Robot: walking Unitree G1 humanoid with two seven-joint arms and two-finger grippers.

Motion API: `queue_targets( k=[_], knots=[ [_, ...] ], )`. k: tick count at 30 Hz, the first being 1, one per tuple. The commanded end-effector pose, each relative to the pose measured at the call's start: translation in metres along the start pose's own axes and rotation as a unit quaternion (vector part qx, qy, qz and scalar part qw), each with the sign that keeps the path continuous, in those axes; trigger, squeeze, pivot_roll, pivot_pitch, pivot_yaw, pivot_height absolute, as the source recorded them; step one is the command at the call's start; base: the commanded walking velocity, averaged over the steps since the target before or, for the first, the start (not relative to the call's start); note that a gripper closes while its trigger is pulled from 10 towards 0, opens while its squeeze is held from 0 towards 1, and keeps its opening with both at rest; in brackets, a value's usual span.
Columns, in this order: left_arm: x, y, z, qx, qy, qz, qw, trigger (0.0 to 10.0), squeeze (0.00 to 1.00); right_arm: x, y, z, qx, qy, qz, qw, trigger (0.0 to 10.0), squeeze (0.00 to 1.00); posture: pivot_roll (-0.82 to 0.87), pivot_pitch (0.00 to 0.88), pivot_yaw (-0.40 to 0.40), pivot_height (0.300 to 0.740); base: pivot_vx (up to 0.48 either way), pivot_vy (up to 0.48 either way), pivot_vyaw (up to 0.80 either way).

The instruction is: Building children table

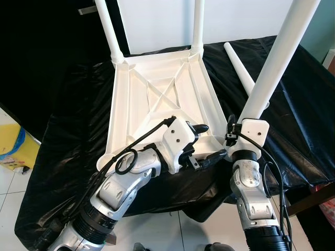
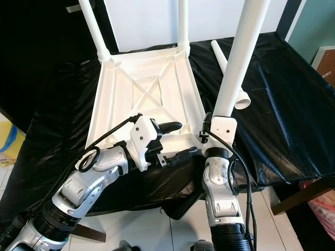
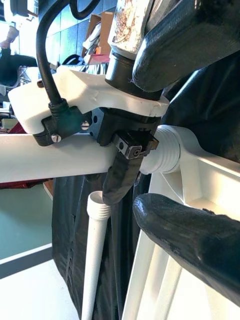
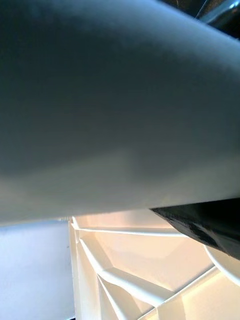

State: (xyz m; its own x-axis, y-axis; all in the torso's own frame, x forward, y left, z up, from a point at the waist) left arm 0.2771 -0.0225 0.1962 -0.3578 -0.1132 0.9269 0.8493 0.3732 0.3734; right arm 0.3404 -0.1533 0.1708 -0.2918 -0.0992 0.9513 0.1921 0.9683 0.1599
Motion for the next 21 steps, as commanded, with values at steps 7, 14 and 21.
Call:
queue_targets(
  k=[7, 14, 21],
  knots=[
    [0.001, -0.004, 0.002, -0.024, -0.001, -0.001, 1.0, 10.0, 0.0, 0.03, 0.006, -0.004, 0.001, -0.051, -0.016, 0.999, 10.0, 0.0, -0.08, 0.085, 0.057, 0.74, 0.0, 0.0, 0.0],
    [0.001, -0.005, 0.002, -0.026, -0.001, -0.001, 1.0, 10.0, 0.0, 0.024, 0.005, -0.002, -0.001, -0.042, -0.017, 0.999, 10.0, 0.0, -0.08, 0.084, 0.059, 0.74, 0.0, 0.0, 0.0],
    [0.001, -0.005, 0.002, -0.027, -0.001, -0.002, 1.0, 10.0, 0.0, 0.009, 0.004, 0.003, 0.013, -0.016, -0.008, 1.0, 10.0, 0.0, -0.08, 0.085, 0.061, 0.74, 0.0, 0.0, 0.0]
  ],
)
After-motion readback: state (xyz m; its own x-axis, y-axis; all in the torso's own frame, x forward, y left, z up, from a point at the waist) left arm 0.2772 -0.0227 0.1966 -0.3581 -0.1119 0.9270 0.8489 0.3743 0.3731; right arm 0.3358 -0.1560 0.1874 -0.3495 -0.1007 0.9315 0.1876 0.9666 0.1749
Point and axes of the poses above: a point about 5 cm out from each wrist's last joint towards the gripper, its own z axis pointing back from the gripper into the wrist, its own x axis along the axis of the wrist's last joint, y = z × x, the point moved 6 cm from there along -z, pointing out of the wrist towards the gripper, and after that the axes turned 9 degrees about -z, right-handed, at the moved point
